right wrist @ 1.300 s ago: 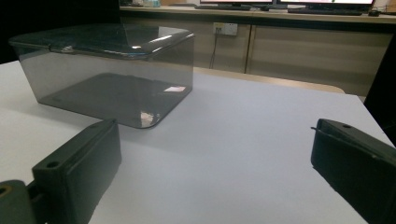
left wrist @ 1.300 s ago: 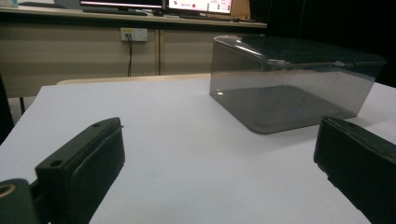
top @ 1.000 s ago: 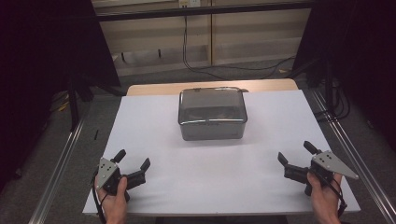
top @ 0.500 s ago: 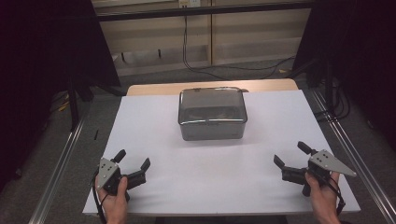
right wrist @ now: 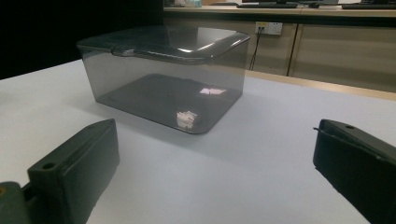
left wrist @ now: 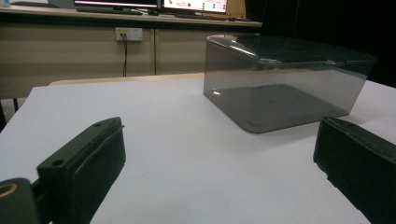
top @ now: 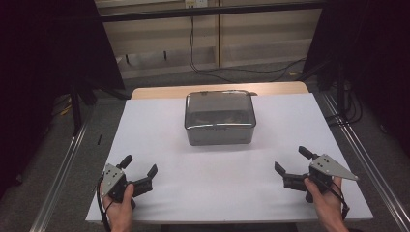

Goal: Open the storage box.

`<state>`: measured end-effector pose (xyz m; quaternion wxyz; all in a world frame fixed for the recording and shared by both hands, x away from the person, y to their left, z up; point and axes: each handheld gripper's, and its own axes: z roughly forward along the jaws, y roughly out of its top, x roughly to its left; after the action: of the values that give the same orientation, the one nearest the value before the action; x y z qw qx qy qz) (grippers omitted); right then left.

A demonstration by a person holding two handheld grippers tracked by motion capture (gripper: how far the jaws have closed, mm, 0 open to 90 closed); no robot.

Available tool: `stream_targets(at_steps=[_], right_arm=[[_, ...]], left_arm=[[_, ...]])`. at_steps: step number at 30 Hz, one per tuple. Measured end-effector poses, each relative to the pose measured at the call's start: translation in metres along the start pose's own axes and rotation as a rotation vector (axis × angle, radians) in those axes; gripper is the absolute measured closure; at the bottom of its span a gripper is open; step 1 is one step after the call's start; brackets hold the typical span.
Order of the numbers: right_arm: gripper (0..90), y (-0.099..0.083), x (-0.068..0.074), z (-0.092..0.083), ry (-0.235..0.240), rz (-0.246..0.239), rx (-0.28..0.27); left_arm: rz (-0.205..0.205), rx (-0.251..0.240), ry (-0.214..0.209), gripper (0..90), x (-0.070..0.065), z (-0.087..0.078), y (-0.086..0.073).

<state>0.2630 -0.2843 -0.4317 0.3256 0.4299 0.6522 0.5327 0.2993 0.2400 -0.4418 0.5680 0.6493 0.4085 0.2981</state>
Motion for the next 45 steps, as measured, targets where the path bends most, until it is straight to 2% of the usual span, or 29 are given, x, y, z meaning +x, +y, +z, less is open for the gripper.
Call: stream_targets(at_steps=[4, 14, 16, 21, 29, 33, 35, 38, 45], right_arm=[[0.0, 0.001, 0.004, 0.007, 0.026, -0.013, 0.004], [0.7, 0.007, 0.012, 0.017, 0.021, -0.01, -0.015], [0.7, 0.008, 0.013, 0.019, 0.03, -0.013, -0.01], [0.6, 0.015, 0.02, 0.033, 0.071, -0.026, -0.015], [0.8, 0.024, 0.026, 0.046, 0.098, -0.043, -0.027], [0.8, 0.028, 0.026, 0.049, 0.097, -0.049, -0.031], [0.8, 0.03, 0.027, 0.051, 0.096, -0.053, -0.035], [0.8, 0.032, 0.028, 0.056, 0.095, -0.056, -0.034], [1.2, 0.039, 0.031, 0.068, 0.094, -0.073, -0.047]], left_arm=[[0.005, 0.011, -0.004, 2.3, 0.0, 0.001, -0.001], [0.008, 0.019, 0.008, 2.6, -0.002, 0.002, -0.002], [-0.008, 0.025, 0.007, 2.6, -0.002, 0.003, -0.004], [0.004, 0.018, 0.006, 2.6, -0.004, 0.003, -0.003], [0.012, 0.017, 0.002, 2.6, -0.004, 0.002, -0.003], [0.002, 0.019, 0.006, 2.6, -0.004, 0.003, -0.003], [-0.006, 0.026, -0.008, 2.5, -0.004, 0.003, -0.004], [0.009, 0.024, -0.003, 2.4, -0.005, 0.005, -0.003], [0.004, 0.024, 0.007, 2.4, -0.004, 0.005, -0.003]])
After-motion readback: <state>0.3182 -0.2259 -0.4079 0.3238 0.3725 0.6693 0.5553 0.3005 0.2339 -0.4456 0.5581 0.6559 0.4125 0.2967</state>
